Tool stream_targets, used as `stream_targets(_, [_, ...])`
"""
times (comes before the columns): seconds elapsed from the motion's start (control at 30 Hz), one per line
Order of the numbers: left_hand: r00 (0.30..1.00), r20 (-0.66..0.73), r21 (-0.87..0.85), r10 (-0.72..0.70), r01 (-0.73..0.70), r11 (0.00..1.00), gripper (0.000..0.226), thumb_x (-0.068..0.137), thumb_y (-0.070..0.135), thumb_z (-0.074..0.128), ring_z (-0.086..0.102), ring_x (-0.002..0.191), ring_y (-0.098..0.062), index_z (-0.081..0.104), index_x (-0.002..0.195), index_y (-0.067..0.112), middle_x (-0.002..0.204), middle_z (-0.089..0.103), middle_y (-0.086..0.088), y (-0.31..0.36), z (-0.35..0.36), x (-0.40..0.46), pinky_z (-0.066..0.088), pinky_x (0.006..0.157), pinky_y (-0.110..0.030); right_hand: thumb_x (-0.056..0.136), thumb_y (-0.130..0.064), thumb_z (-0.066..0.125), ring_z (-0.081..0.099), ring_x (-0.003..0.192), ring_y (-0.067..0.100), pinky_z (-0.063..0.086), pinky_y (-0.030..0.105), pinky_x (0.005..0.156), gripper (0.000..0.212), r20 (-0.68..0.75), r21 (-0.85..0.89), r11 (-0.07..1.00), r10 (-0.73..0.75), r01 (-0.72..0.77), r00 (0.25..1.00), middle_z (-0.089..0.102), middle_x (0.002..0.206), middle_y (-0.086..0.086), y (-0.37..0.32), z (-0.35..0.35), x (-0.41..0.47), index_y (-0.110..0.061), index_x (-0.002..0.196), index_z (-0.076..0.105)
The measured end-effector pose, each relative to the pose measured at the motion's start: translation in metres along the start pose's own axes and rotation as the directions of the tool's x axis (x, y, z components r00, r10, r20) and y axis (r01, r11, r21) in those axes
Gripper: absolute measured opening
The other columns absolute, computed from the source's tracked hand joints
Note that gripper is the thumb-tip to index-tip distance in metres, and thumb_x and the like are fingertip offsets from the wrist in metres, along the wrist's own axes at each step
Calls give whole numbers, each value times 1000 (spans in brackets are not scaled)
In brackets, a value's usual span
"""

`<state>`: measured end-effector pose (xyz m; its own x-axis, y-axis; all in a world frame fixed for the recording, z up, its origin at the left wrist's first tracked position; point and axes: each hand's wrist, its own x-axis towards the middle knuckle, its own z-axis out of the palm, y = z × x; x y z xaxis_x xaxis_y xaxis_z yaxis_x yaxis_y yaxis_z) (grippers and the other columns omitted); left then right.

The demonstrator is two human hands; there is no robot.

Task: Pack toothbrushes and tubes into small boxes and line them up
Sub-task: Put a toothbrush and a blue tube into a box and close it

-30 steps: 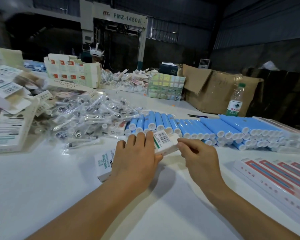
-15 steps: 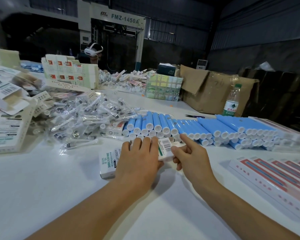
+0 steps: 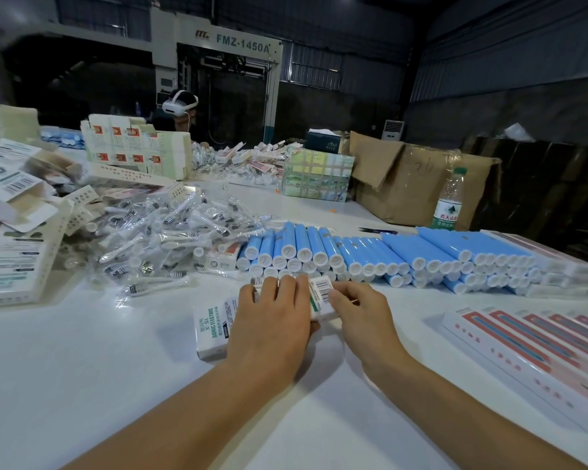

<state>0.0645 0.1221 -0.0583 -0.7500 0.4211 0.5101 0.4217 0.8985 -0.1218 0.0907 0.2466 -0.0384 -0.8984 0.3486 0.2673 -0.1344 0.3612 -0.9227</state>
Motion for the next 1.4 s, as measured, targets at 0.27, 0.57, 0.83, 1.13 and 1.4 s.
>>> stream_targets(0.27, [996,-67,-85,-61,55,995,67,95,57,27,35,119,-22,8,146,18,135,35,0,-5,-7,4,28,93,-36,75,-29,73,62,99,25,50,41,89,52,44,566,755,372,-330,927,63,115,10,0,-15,18,-13,121,53])
stream_targets(0.57, [1000,8,-23,-14,14,1000,71,92,47,49,45,114,-27,25,146,8,131,44,-9,6,-18,-2,36,93,-43,93,-6,51,70,77,23,56,34,62,19,81,382,896,211,-226,974,72,87,16,1,-3,7,1,110,60])
stream_targets(0.83, [1000,-2,-4,25,-25,1000,70,63,36,80,60,85,-27,60,122,4,96,63,-9,10,-17,-8,48,71,-43,99,-39,36,64,93,23,53,37,80,39,18,-132,990,-53,55,998,68,104,10,6,3,-8,-11,114,60])
stream_targets(1.13, [999,-43,-59,19,-21,998,69,97,53,24,30,126,-25,1,150,14,143,28,-5,-1,-5,-3,24,100,-40,98,-11,39,72,85,29,59,41,71,29,131,479,848,185,-226,974,73,90,17,-3,-9,1,-1,97,66])
stream_targets(1.4, [998,11,-41,59,-59,997,70,98,52,29,37,122,-27,9,151,11,140,34,-8,-3,-10,-7,29,99,-42,92,-2,44,72,82,27,59,39,66,29,109,438,875,177,-207,978,74,89,15,-3,-7,-1,-9,89,73])
